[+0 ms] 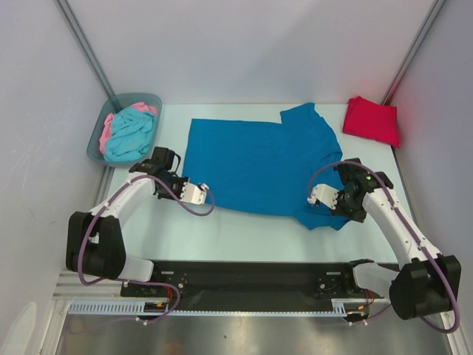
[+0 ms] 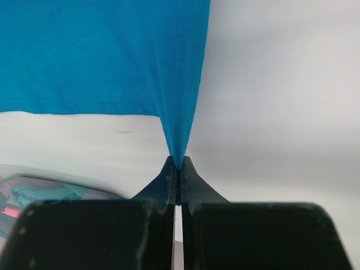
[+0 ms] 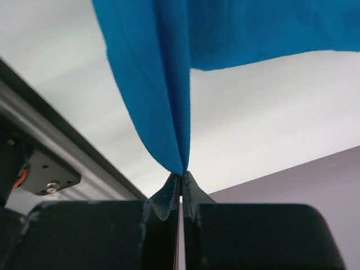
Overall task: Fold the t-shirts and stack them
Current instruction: Fold the tshirt
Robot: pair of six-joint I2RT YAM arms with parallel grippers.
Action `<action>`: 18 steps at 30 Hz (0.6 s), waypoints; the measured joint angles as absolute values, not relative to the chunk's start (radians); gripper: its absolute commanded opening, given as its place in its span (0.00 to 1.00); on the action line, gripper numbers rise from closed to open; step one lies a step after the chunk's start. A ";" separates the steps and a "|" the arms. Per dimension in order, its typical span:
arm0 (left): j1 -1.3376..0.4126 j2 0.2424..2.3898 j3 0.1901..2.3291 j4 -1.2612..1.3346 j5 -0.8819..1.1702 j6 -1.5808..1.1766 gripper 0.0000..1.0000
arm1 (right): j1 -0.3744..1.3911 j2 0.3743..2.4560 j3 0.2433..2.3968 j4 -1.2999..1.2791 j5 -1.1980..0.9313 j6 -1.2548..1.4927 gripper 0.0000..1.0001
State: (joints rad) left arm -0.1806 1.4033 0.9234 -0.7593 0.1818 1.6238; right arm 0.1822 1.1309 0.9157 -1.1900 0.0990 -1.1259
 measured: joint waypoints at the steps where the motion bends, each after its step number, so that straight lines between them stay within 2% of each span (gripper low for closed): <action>1: -0.181 1.405 0.923 -0.756 0.182 1.623 0.00 | 0.178 1.140 0.918 -1.175 0.100 -1.128 0.00; 18: -0.177 1.488 0.992 -0.701 0.187 1.613 0.00 | 0.067 1.338 1.016 -0.912 0.116 -1.180 0.00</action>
State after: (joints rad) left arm -0.1768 1.4879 0.9920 -0.7010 0.1871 1.6135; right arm 0.0673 1.3384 1.0164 -0.9119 0.1162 -1.1801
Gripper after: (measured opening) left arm 0.015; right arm 0.017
